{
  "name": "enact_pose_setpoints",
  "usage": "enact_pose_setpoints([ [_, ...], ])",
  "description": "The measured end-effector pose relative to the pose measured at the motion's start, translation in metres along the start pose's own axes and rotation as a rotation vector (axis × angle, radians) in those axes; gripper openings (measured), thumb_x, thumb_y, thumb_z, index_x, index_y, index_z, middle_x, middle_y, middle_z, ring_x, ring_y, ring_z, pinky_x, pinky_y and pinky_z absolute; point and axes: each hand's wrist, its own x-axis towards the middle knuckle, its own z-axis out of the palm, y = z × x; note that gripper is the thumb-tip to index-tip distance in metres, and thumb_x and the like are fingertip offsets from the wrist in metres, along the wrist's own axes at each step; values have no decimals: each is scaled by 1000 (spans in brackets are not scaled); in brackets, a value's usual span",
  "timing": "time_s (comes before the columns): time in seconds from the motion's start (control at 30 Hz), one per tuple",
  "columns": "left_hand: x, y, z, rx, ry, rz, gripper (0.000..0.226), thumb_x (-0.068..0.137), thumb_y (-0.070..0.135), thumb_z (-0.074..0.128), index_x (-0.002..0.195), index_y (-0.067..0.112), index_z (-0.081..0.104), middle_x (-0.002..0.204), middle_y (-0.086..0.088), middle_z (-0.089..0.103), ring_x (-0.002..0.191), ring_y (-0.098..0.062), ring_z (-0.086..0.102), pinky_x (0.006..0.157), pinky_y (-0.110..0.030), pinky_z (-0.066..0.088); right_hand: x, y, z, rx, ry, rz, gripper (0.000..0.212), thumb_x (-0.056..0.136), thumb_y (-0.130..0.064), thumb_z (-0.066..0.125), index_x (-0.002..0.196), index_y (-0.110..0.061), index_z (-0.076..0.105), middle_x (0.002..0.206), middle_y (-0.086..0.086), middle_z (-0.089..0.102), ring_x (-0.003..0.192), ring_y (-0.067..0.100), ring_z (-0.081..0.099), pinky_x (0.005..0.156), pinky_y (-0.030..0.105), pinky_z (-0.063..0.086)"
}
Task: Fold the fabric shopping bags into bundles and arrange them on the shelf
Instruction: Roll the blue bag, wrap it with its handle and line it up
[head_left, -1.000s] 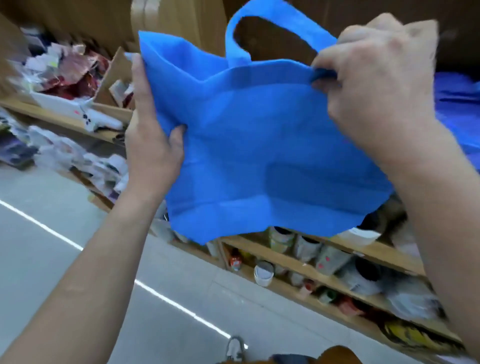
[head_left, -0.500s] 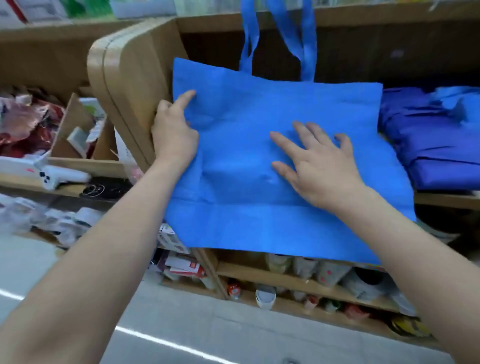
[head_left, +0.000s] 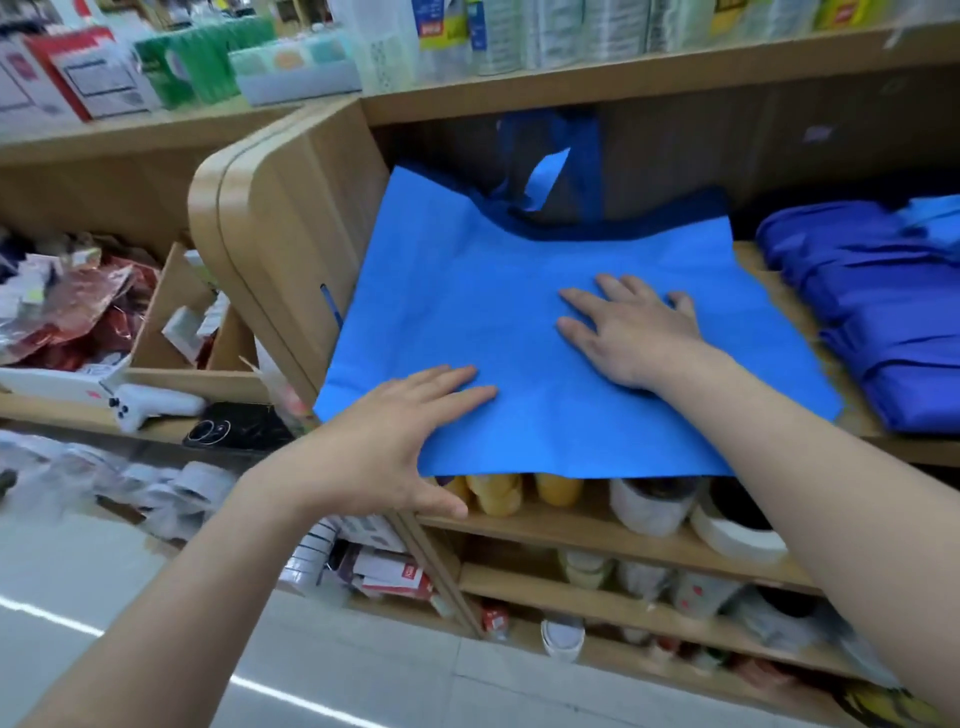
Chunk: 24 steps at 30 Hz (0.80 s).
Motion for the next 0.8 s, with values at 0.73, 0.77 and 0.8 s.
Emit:
enact_pose_setpoints([
  [0.73,8,-46,-24,-195,594,-130,19,87,35,69,101,23,65,72,-3,65,67,-28,60,62,-41,50,-132,69,-28,357,475,239,16,83,-23,74,98,-20,69,92,7,73,94,30,66,83,42,49],
  [0.77,12,-43,-20,-90,666,-141,27,86,33,72,109,22,63,71,-4,62,64,-31,59,58,-38,48,-130,63,-25,301,540,261,29,82,-23,76,110,-18,67,101,10,72,100,33,65,86,43,49],
  [0.8,16,-41,-16,31,694,-132,35,84,29,74,116,21,62,72,-3,61,60,-34,58,53,-36,46,-127,57,-24,244,574,281,42,81,-24,76,121,-19,62,107,11,69,102,34,63,86,45,50],
])
